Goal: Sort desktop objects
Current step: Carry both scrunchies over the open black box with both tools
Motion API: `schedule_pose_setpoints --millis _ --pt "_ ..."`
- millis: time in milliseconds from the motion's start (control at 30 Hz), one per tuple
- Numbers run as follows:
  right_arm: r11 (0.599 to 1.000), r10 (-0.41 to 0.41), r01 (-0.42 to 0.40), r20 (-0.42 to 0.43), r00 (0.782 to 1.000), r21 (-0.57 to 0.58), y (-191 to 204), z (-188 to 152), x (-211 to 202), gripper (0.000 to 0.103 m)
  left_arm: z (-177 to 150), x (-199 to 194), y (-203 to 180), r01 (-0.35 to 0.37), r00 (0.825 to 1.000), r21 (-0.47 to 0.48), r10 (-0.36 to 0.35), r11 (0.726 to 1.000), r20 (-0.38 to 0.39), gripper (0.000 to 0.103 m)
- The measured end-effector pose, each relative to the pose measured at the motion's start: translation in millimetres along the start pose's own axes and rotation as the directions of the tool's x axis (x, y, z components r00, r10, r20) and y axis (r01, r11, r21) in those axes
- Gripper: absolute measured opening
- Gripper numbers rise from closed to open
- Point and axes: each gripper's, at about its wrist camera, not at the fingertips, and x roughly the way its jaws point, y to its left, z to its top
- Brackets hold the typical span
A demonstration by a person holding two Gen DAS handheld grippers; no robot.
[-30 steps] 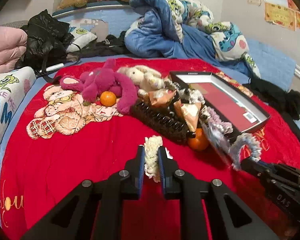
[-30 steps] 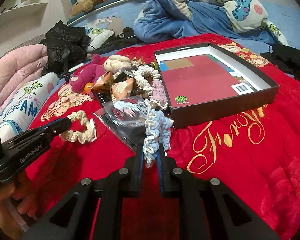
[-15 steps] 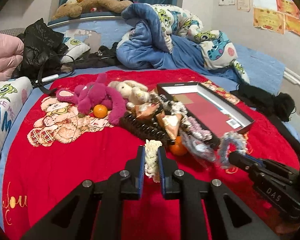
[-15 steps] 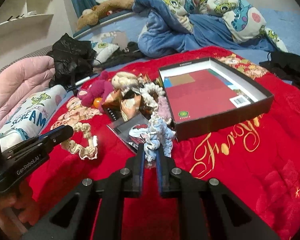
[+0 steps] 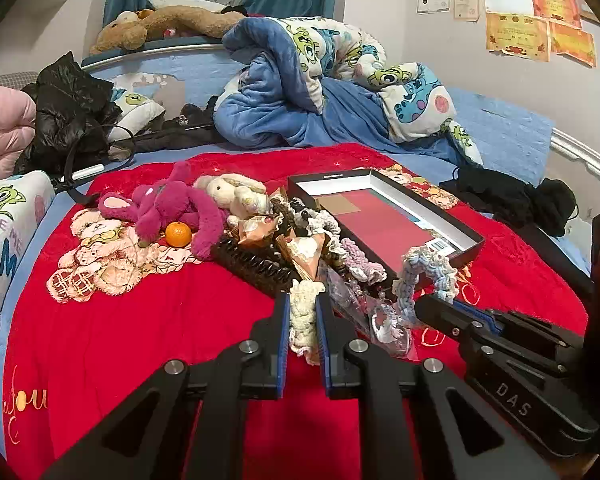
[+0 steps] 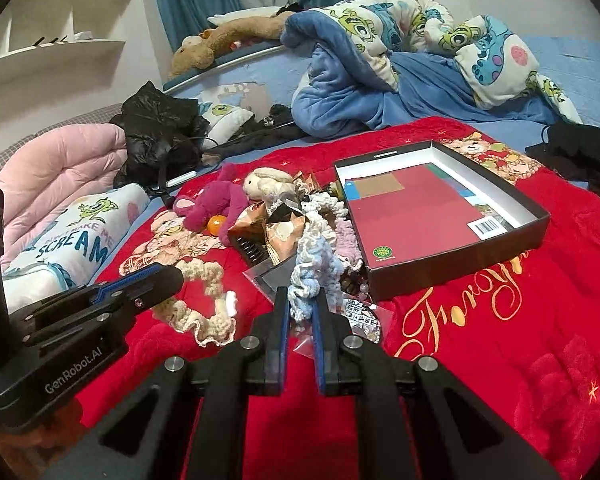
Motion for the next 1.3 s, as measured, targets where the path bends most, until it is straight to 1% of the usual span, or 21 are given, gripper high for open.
schedule_pose_setpoints --millis 67,167,233,333,500,667,800,900,1067,1167,1300 --pt "1.000 -0.005 0.005 0.000 1.000 0.000 0 0 0 0.011 1 0 -1 0.004 1.000 -0.002 -0.004 1.000 -0.003 0.013" --pt "1.000 -0.015 0.015 0.003 1.000 -0.001 -4 0 -1 0.011 2 1 -7 -0.010 1.000 -0.005 0.010 1.000 -0.002 0.013" --pt "1.000 -0.024 0.023 0.009 1.000 0.005 -9 1 -3 0.011 3 1 -16 0.004 1.000 -0.004 -0.004 1.000 -0.004 0.013" --pt "0.999 -0.045 0.045 0.016 0.999 0.005 -19 1 -7 0.011 3 3 -35 0.009 1.000 0.027 -0.009 1.000 -0.003 0.013" --pt "0.996 -0.086 0.085 0.027 0.996 0.029 -48 0 -18 0.011 1 11 -69 0.052 0.998 0.058 -0.051 0.997 -0.020 0.013" --pt "0.989 -0.135 0.132 0.031 0.990 0.070 -87 -2 -29 0.011 1 18 -94 0.074 0.997 0.079 -0.072 0.994 -0.035 0.013" --pt "0.988 -0.117 0.115 0.016 0.993 0.103 -111 -2 -32 0.011 7 29 -110 0.081 0.996 0.083 -0.077 0.993 -0.049 0.013" --pt "0.985 -0.122 0.121 0.002 0.993 0.123 -119 -1 -27 0.011 13 38 -115 0.087 0.995 0.053 -0.084 0.995 -0.056 0.013" --pt "0.986 -0.108 0.108 -0.004 0.994 0.126 -119 9 -21 0.011 29 52 -122 0.071 0.996 0.068 -0.067 0.995 -0.062 0.013" --pt "0.987 -0.082 0.083 -0.011 0.997 0.137 -122 18 -15 0.011 38 62 -123 0.076 0.995 0.065 -0.071 0.995 -0.067 0.013" --pt "0.986 -0.109 0.111 -0.023 0.994 0.121 -124 30 -5 0.011 46 75 -126 0.057 0.996 0.077 -0.052 0.995 -0.071 0.013"
